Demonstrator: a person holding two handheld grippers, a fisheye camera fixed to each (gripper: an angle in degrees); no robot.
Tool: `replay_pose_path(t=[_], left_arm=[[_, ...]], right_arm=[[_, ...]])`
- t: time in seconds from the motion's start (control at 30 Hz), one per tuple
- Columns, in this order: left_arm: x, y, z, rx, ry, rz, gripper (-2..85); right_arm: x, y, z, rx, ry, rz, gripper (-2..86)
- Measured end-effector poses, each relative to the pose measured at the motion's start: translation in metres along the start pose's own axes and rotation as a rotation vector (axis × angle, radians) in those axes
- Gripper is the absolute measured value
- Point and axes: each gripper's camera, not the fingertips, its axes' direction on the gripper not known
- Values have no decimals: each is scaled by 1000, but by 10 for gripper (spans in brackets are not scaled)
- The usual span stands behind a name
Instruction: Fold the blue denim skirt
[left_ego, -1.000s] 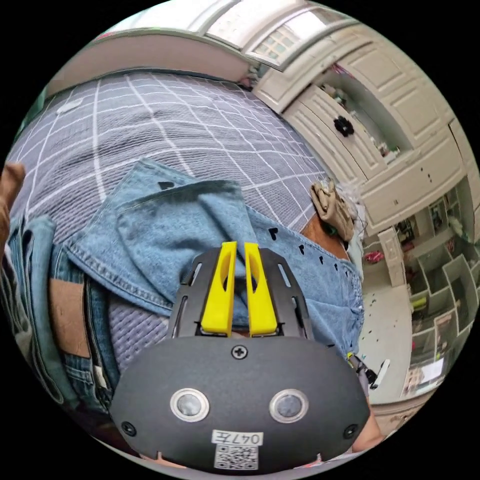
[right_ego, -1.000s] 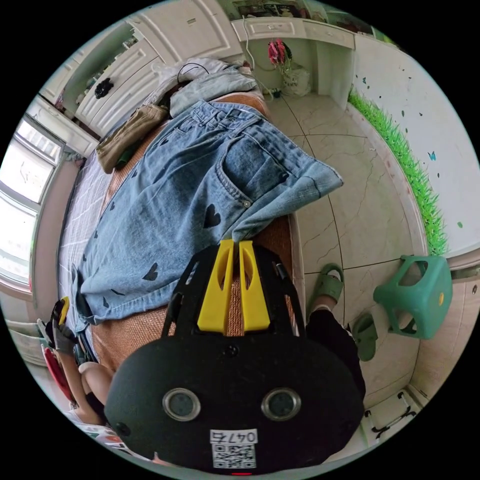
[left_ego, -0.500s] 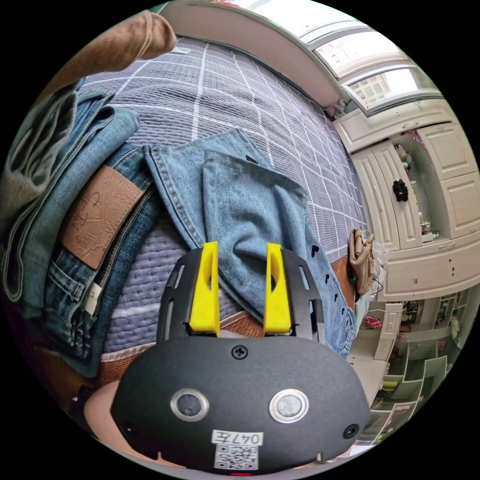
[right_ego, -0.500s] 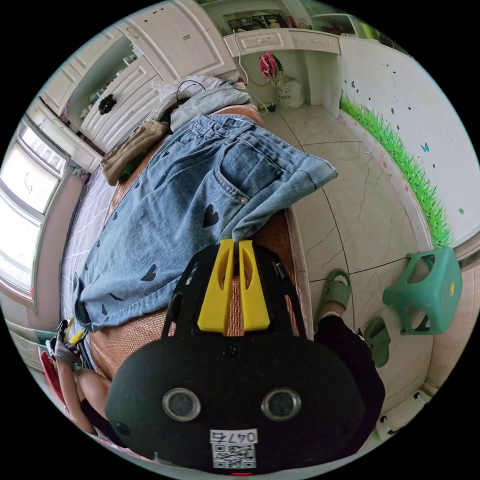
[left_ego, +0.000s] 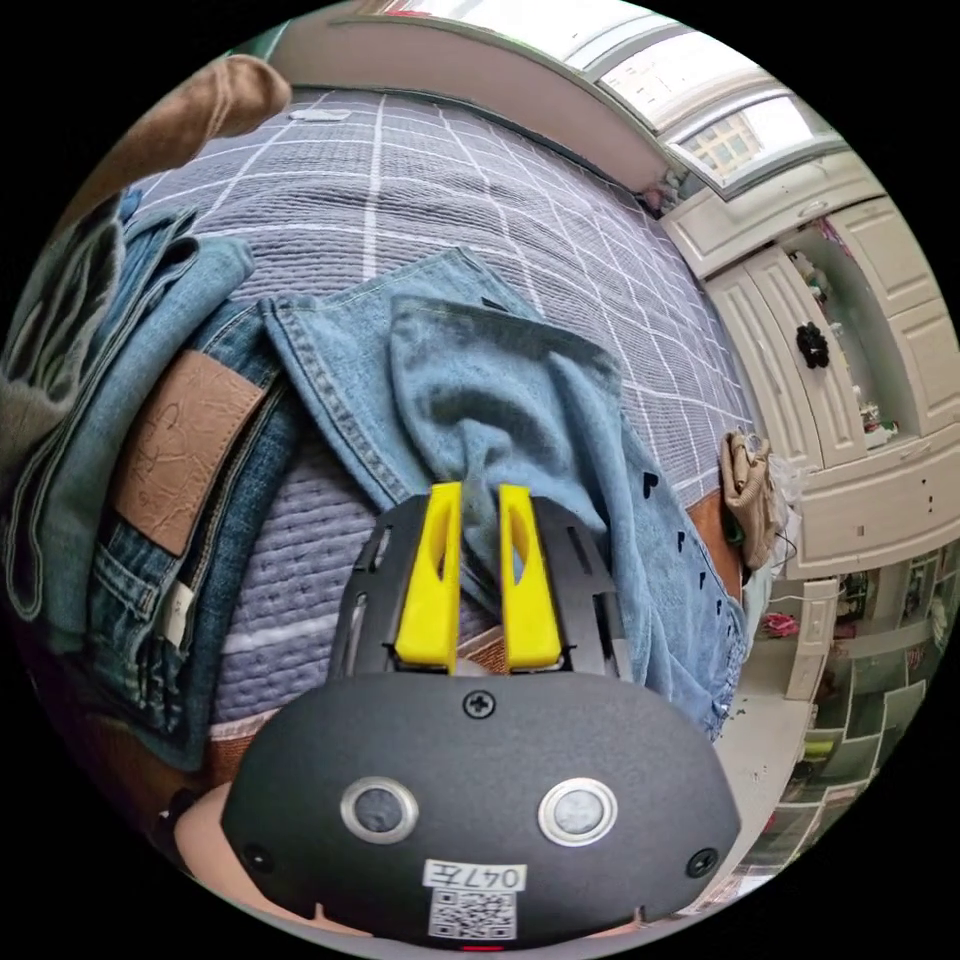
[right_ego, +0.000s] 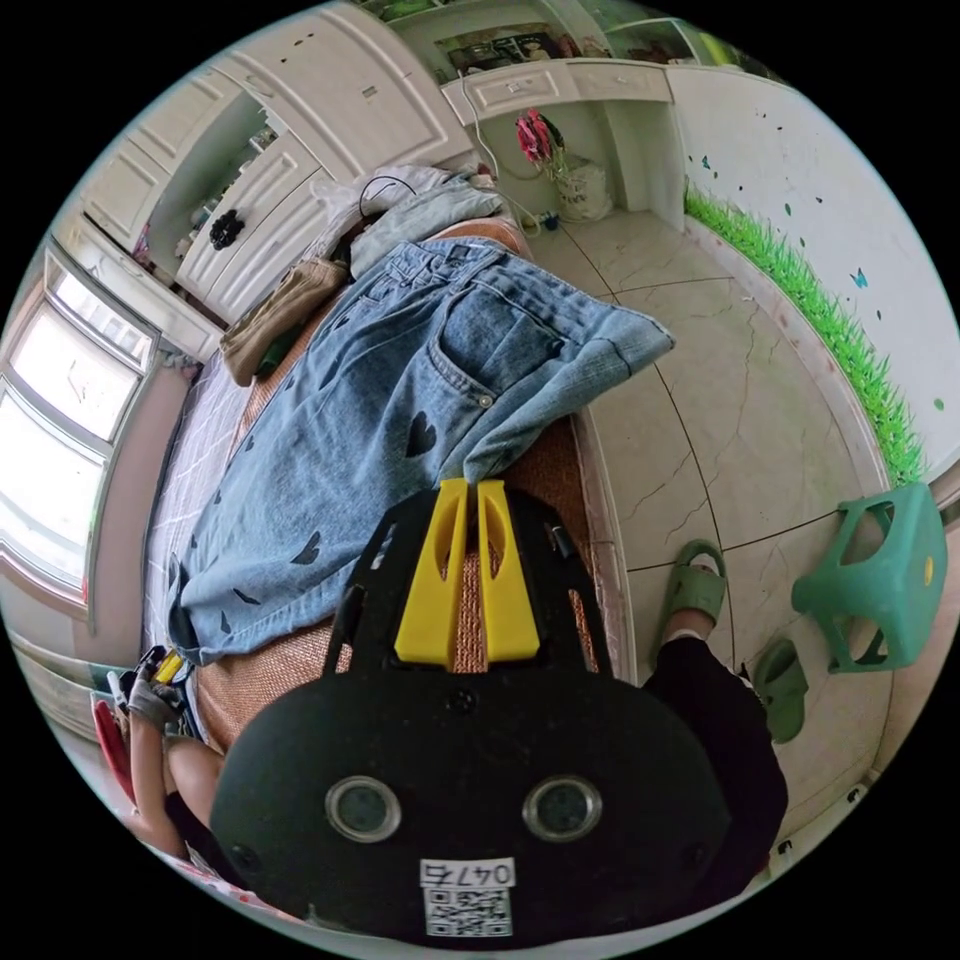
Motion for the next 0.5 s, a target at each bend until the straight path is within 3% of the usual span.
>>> replay_pose_path(t=[0.17,0.27,0.5], left_arm=[[18,1,-19,45,123,54,-5],[70,-13,-28,78,163,206,-7],[317,-105,-85,280,358,766,-9]], right_arm=[[8,2,17,4,-19,5,-7],[6,1,26,-10,-8,9,-7],[-25,12,48,-117,-94,-61,-8]])
